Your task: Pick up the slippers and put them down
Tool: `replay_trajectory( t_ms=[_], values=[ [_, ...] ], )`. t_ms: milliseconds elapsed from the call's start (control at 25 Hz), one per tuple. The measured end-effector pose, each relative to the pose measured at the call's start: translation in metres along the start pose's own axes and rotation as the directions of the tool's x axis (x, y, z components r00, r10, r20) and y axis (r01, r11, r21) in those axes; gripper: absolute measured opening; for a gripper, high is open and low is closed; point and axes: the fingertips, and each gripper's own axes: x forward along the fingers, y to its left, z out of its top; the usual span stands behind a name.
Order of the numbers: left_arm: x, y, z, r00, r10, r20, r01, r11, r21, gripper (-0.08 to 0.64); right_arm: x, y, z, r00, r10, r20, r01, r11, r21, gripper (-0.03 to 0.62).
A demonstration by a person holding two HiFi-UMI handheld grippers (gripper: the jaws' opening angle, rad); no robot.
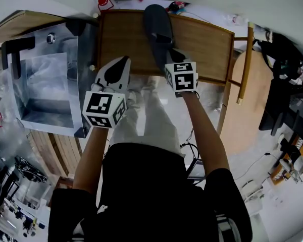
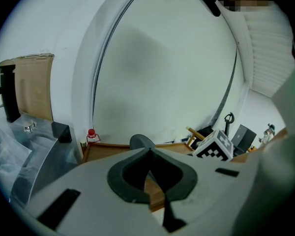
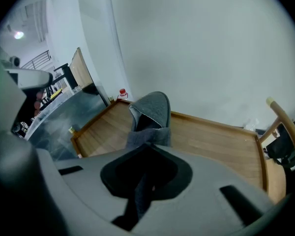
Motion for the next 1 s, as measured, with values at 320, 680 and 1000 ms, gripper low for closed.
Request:
replay_trajectory(
  t_ms=[320,680,1000],
  values=[
    [-0.019,-0.013,0.005,0.999,-0.035,0.007,0.035,0.999,0.040,0.005,-0.040,0.010,0.010,0.998,-0.022,0.061,0.021,1.000,0.021,0.005],
    [-0.053,-0.027,0.008,0.995,-0.097,0.032,0.094,0.991,0.091,0.005,-0.095,0.031,0.012,0.987,-0.077,0.140,0.073,0.997,0.039,0.005],
    [-0.085,-0.046,0.012,0.985,-0.158,0.065,0.145,0.973,0.178,0.005,-0.142,0.048,-0.013,0.972,-0.137,0.191,0.121,0.988,0.097,0.005]
  ],
)
